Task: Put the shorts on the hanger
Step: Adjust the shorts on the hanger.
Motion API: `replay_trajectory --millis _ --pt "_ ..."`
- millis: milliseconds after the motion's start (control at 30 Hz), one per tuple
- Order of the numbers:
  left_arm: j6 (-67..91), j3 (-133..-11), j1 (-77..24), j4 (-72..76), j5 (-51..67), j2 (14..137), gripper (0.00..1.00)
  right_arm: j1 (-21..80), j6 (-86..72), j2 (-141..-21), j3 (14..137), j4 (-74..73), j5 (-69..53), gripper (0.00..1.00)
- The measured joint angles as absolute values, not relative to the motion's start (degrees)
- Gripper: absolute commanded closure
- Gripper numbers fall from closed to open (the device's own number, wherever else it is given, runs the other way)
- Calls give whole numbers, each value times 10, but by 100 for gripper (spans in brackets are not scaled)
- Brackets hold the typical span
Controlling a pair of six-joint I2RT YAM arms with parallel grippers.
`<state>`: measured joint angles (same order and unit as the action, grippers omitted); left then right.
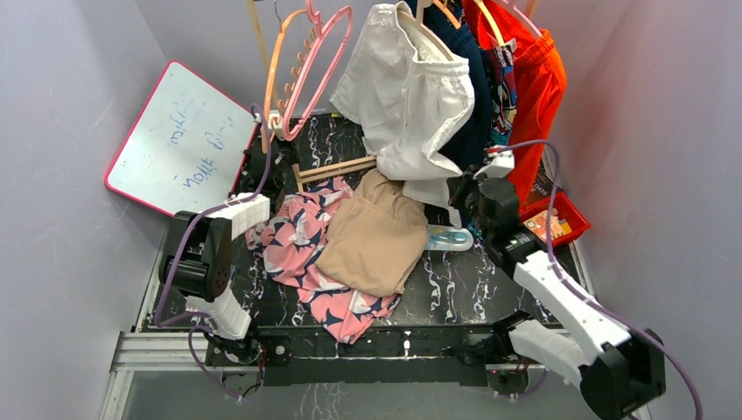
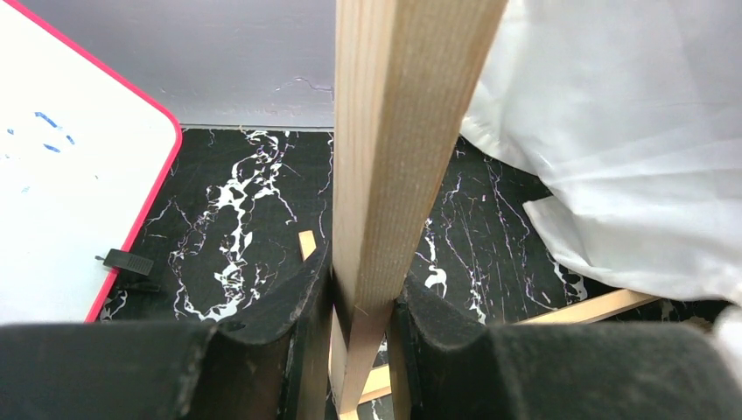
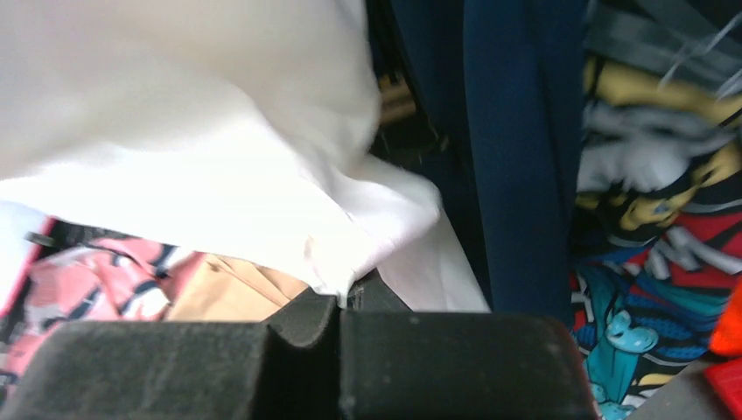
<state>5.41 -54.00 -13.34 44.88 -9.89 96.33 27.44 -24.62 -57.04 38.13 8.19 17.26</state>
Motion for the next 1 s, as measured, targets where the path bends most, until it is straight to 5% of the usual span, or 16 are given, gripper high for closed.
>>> replay_trajectory --millis 233,367,500,600,700,867,933,1000 --pt "54 -563 -132 455 -106 988 100 274 -238 -462 445 7 177 100" --pt "56 -566 -132 469 -109 998 100 274 -255 -444 411 -30 167 47" --pt "58 -566 -132 472 -109 1000 100 274 -272 -477 400 -88 139 25" --pt "61 -566 -132 472 -109 1000 97 274 -277 -467 396 -122 129 17" --pt "65 -563 -132 472 -109 997 56 274 -276 -446 421 -159 125 14" --pt "99 -522 -133 433 -94 965 26 274 -264 -424 500 -204 110 14" --pt "109 -506 -133 407 -93 947 3 274 -260 -407 522 -218 101 14" --pt "113 -489 -135 376 -92 915 2 274 -255 -395 533 -229 93 13"
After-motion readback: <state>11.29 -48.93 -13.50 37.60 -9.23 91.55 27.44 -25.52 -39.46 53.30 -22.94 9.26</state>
